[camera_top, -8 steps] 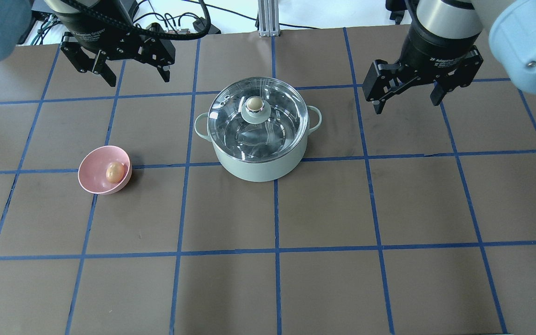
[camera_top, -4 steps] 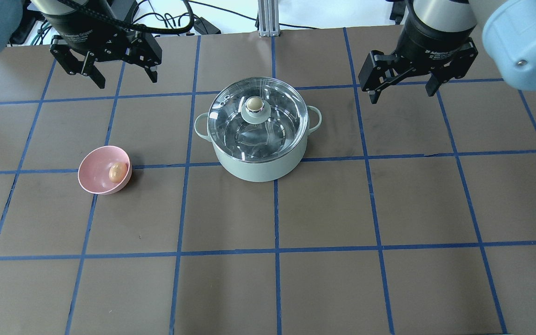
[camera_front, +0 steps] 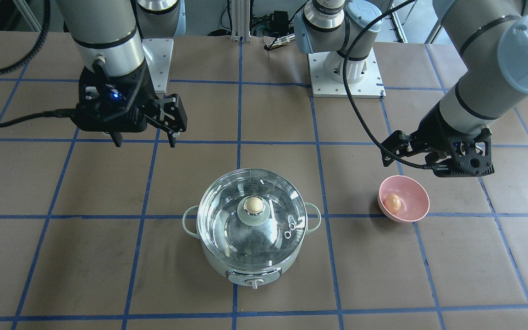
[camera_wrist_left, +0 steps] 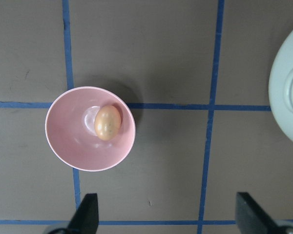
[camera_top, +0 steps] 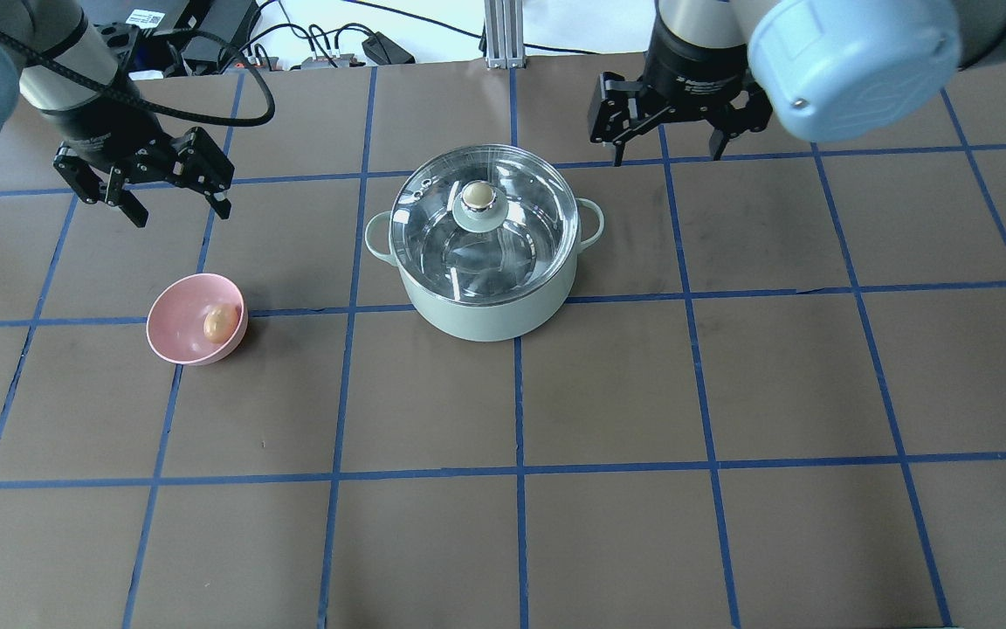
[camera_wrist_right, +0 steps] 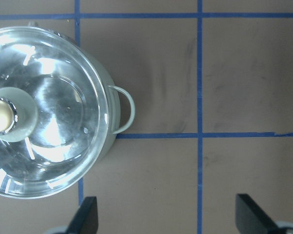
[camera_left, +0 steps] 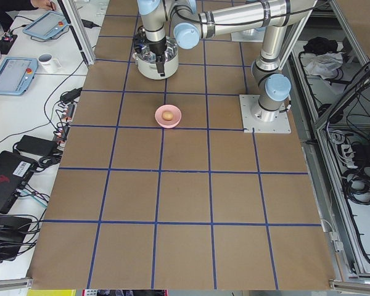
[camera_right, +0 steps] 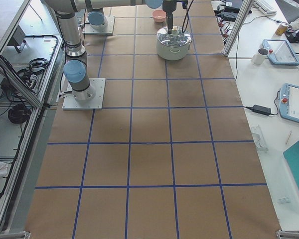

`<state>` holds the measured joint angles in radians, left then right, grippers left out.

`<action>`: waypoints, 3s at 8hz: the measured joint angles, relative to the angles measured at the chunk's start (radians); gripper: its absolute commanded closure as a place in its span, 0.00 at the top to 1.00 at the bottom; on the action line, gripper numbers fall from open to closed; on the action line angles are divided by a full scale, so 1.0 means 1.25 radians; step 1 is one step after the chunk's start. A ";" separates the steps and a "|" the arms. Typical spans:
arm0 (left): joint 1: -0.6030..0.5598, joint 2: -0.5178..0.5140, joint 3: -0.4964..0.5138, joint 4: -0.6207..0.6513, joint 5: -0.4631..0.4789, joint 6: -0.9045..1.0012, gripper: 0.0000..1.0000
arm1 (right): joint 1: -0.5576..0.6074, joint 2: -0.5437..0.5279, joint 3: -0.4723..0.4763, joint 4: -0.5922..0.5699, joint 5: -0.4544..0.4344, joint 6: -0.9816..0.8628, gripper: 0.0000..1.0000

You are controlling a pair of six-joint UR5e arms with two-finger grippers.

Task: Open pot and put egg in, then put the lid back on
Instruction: 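Move the left gripper over the egg while the right gripper reaches the lid knob, then lower the left gripper onto the egg while the right gripper grasps the lid knob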

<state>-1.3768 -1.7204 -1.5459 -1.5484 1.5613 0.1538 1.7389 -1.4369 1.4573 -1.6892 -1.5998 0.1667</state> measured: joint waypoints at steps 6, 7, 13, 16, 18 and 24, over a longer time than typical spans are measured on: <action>0.083 -0.105 -0.102 0.157 0.041 0.198 1.00 | 0.117 0.172 -0.022 -0.245 0.031 0.202 1.00; 0.086 -0.120 -0.112 0.178 0.042 0.203 1.00 | 0.123 0.185 -0.022 -0.262 0.043 0.233 1.00; 0.087 -0.204 -0.133 0.239 0.081 0.224 1.00 | 0.168 0.246 -0.022 -0.331 0.057 0.337 0.68; 0.087 -0.206 -0.138 0.200 0.107 0.229 1.00 | 0.173 0.252 -0.022 -0.334 0.058 0.338 0.68; 0.087 -0.206 -0.151 0.191 0.112 0.231 1.00 | 0.174 0.255 -0.022 -0.342 0.060 0.337 0.68; 0.087 -0.222 -0.156 0.193 0.107 0.241 1.00 | 0.175 0.256 -0.020 -0.349 0.064 0.328 0.33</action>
<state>-1.2680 -1.9982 -1.7410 -1.3073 1.6950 0.4552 1.9574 -1.1168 1.4323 -2.1261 -1.5203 0.5771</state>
